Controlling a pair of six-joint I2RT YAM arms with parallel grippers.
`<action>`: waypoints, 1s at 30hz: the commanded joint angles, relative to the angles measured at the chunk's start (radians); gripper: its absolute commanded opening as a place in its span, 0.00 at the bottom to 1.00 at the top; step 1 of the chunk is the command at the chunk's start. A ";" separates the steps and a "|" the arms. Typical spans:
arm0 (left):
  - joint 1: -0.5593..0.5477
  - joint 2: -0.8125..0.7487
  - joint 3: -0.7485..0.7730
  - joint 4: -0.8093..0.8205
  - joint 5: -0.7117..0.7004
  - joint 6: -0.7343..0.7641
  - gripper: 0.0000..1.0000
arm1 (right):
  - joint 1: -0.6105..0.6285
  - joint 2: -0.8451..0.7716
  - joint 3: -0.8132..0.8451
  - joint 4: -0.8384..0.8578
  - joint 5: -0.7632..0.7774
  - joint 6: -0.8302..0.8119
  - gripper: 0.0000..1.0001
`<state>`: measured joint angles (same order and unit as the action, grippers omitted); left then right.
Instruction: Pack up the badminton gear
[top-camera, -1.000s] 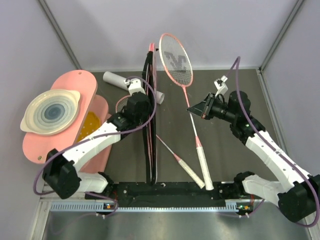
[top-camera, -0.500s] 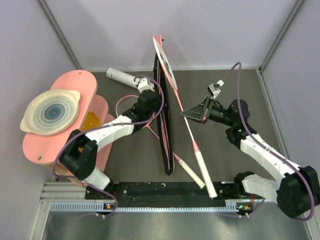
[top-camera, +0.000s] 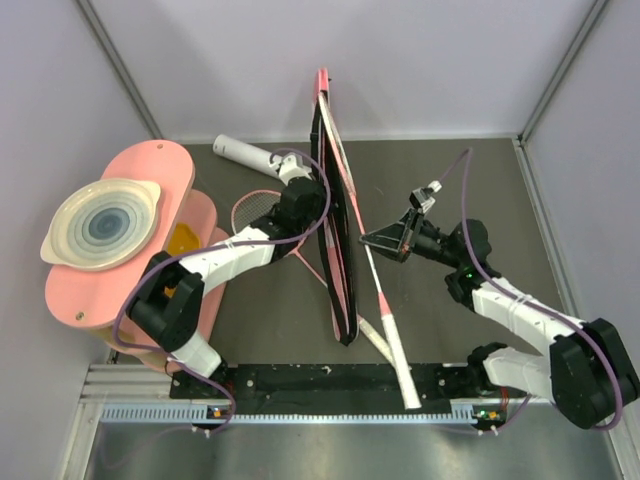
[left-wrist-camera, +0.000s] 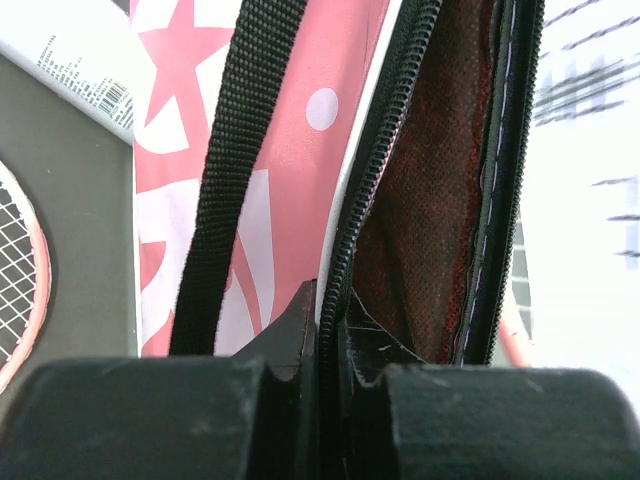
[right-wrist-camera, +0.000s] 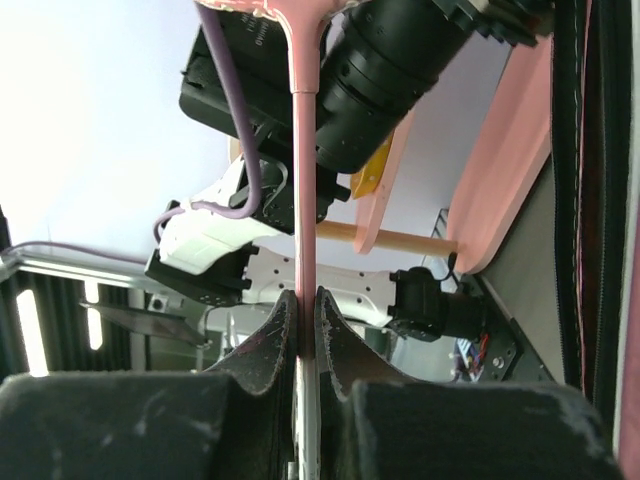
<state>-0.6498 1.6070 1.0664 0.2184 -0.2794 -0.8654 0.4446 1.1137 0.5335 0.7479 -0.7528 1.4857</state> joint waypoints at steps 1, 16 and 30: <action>0.001 0.010 0.044 0.049 -0.004 -0.032 0.00 | 0.029 0.024 -0.059 0.229 0.047 0.122 0.00; 0.001 -0.005 0.052 0.042 -0.024 -0.014 0.00 | 0.048 -0.020 0.048 0.157 0.018 0.074 0.00; 0.001 -0.018 0.043 0.044 -0.029 -0.021 0.00 | 0.112 0.044 -0.087 0.271 0.135 0.137 0.00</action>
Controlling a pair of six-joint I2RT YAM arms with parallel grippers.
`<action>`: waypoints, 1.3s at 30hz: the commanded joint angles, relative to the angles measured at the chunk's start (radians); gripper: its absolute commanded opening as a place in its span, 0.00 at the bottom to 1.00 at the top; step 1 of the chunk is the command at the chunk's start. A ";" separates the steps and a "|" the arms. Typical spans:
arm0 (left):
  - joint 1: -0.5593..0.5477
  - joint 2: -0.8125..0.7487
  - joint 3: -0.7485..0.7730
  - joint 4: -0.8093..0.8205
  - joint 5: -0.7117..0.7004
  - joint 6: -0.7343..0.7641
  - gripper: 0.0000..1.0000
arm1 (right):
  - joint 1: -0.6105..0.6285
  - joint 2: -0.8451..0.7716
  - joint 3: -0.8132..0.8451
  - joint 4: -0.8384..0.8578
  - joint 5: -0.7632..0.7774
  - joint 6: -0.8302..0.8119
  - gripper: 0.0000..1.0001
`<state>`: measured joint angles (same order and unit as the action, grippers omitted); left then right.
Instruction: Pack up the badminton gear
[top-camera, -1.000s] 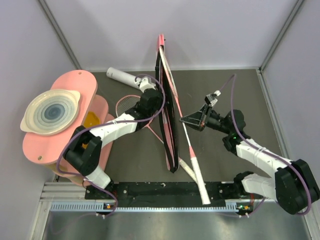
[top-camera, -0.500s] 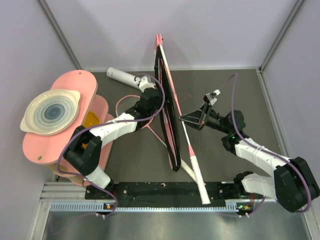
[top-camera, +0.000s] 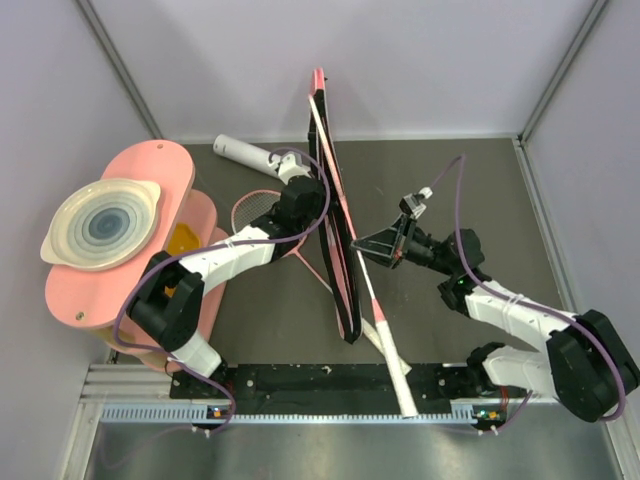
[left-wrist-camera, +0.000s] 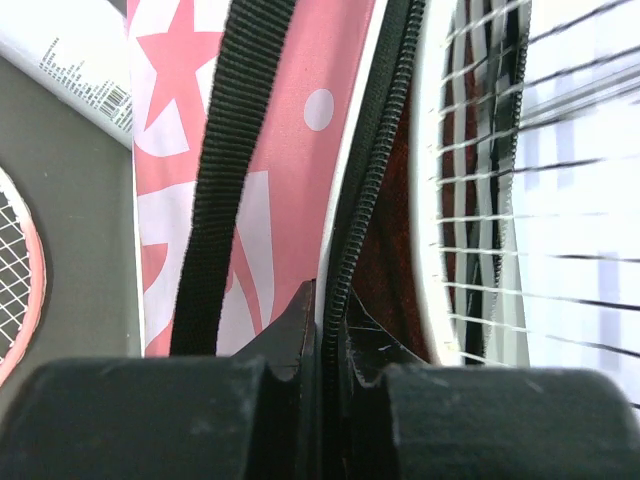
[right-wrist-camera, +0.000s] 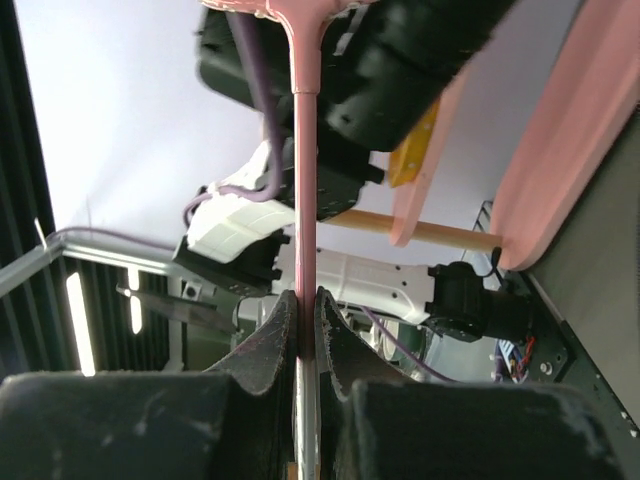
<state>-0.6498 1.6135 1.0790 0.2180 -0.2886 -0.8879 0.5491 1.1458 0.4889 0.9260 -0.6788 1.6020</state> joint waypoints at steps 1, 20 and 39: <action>0.001 -0.029 0.030 0.044 -0.021 0.001 0.00 | 0.009 0.008 -0.050 0.080 0.071 0.019 0.00; 0.003 -0.153 -0.103 0.146 0.077 0.038 0.00 | -0.005 0.089 0.063 -0.207 0.136 -0.080 0.00; 0.003 -0.242 -0.131 0.040 0.164 0.148 0.00 | -0.052 0.491 0.549 -0.495 0.194 -0.491 0.00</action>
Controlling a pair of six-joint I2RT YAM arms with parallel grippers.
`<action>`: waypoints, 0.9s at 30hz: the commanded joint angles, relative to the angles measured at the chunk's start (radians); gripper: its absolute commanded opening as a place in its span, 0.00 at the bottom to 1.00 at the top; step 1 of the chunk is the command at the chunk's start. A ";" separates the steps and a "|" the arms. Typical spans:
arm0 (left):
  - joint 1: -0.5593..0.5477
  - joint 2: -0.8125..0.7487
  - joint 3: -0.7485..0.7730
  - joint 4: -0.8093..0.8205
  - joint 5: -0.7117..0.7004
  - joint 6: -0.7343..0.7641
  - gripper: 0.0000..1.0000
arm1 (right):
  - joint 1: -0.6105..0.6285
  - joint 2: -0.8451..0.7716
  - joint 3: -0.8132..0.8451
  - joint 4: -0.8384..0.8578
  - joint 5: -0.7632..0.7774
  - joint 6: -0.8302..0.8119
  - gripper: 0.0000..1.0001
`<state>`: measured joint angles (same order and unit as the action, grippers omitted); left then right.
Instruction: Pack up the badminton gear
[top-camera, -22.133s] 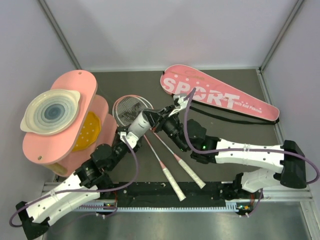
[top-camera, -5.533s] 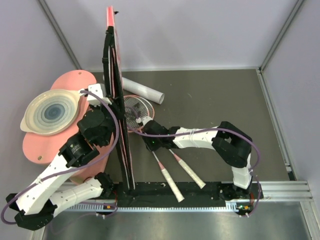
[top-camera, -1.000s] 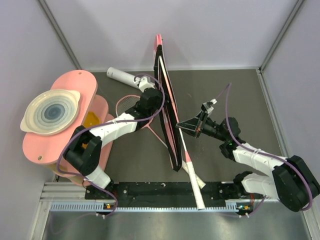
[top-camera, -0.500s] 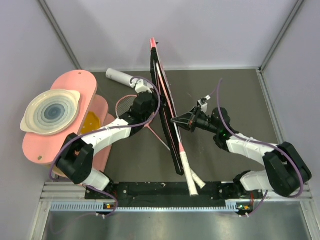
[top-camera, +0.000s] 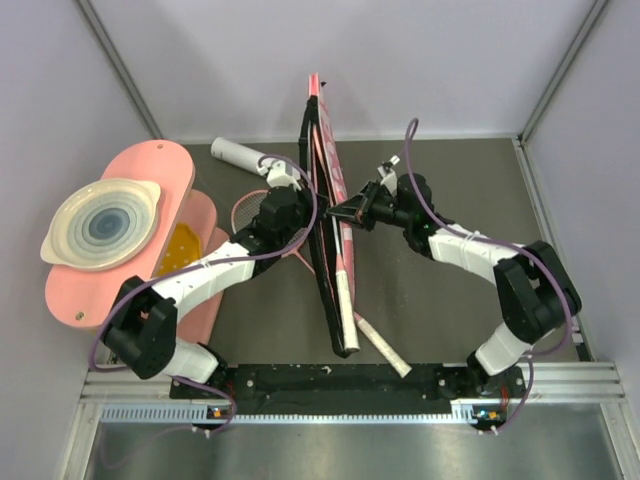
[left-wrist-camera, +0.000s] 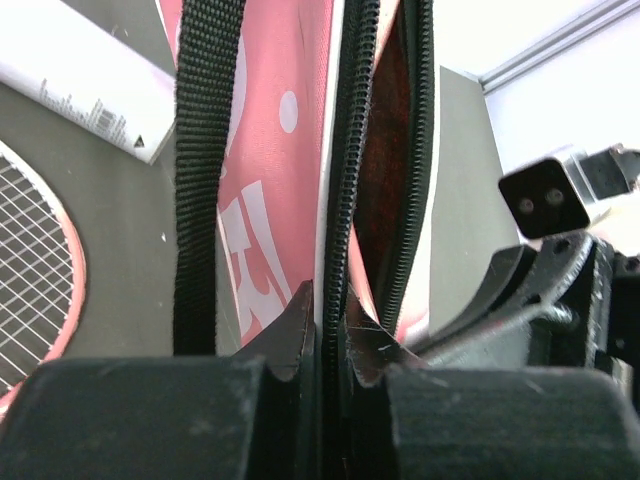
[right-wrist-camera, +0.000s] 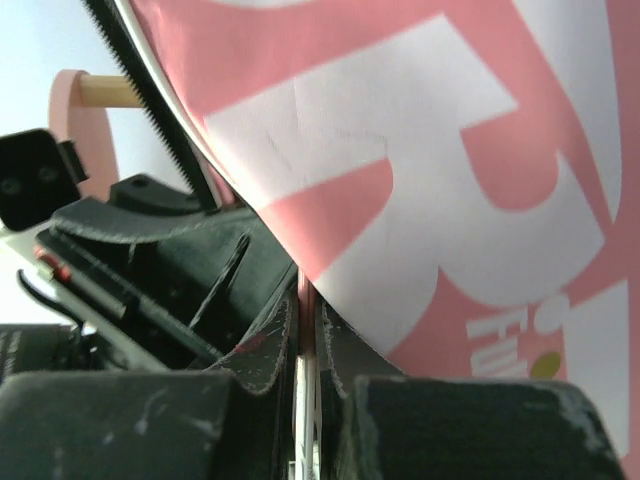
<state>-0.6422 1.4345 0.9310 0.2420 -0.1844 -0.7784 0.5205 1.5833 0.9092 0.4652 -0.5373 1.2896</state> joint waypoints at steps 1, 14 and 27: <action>-0.007 -0.065 0.020 0.013 0.065 0.044 0.00 | -0.024 0.064 0.166 -0.055 0.063 -0.238 0.00; -0.007 -0.051 0.037 -0.040 0.135 0.022 0.00 | -0.020 0.150 0.237 -0.154 0.209 -0.403 0.00; -0.005 -0.051 0.037 -0.049 0.134 0.010 0.00 | 0.073 0.058 0.267 -0.464 0.304 -0.654 0.30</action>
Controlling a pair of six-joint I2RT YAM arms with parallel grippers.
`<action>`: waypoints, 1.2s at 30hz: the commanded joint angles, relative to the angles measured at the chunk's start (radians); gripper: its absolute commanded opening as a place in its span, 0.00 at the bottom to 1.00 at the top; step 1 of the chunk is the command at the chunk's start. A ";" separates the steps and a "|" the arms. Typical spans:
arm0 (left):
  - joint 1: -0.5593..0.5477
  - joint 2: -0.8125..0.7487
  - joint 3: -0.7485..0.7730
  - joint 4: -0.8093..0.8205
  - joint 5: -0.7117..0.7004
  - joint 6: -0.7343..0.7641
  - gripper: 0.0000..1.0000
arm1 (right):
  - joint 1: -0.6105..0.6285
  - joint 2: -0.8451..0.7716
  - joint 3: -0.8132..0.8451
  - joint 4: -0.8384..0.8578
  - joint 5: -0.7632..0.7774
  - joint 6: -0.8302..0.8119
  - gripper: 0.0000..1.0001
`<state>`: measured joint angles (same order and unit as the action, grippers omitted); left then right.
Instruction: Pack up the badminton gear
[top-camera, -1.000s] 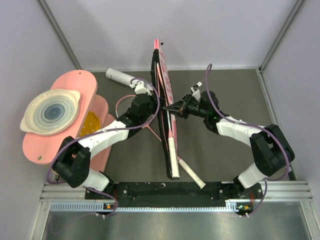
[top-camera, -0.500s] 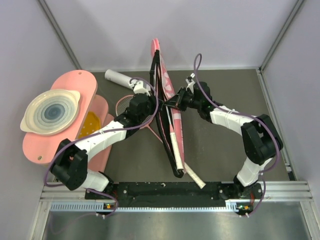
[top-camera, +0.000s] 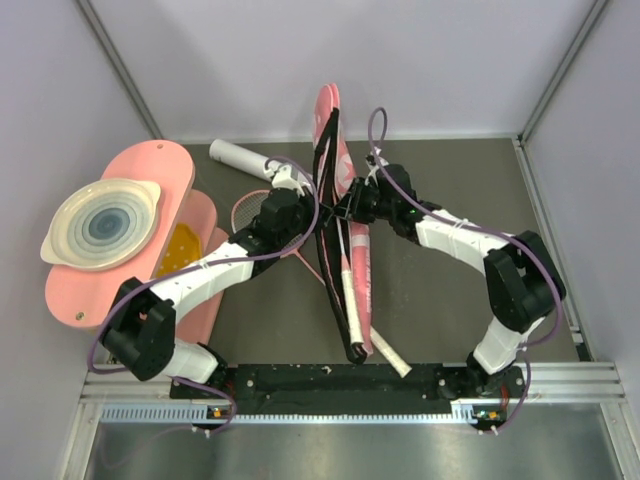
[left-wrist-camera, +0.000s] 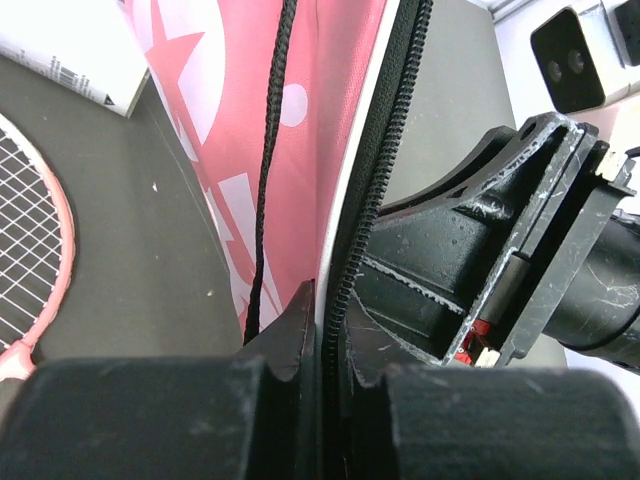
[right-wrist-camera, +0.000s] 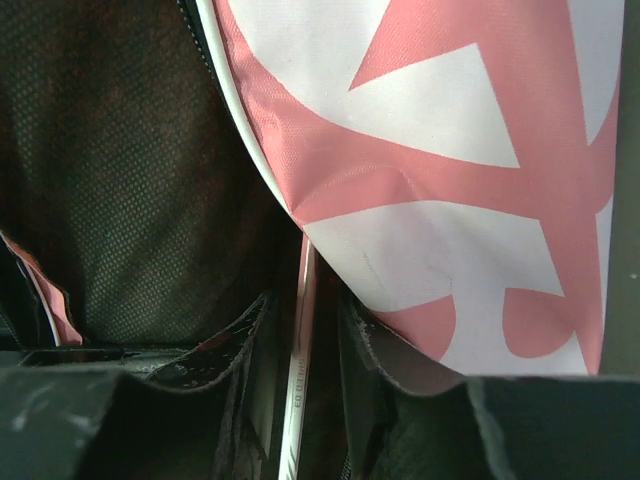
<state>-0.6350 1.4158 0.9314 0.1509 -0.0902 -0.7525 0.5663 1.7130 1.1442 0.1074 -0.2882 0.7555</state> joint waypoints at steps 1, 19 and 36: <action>-0.012 -0.034 0.035 0.044 0.040 -0.018 0.00 | 0.032 -0.084 0.020 -0.129 0.054 -0.130 0.31; -0.012 -0.018 0.032 0.058 0.072 -0.042 0.00 | 0.161 -0.175 -0.067 -0.230 0.139 -0.180 0.31; -0.012 -0.054 0.037 0.027 0.081 -0.036 0.00 | 0.187 -0.239 -0.024 -0.244 0.231 -0.194 0.00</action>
<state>-0.6415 1.4181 0.9302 0.0811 -0.0372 -0.7799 0.7383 1.5482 1.0752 -0.1394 -0.0990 0.5682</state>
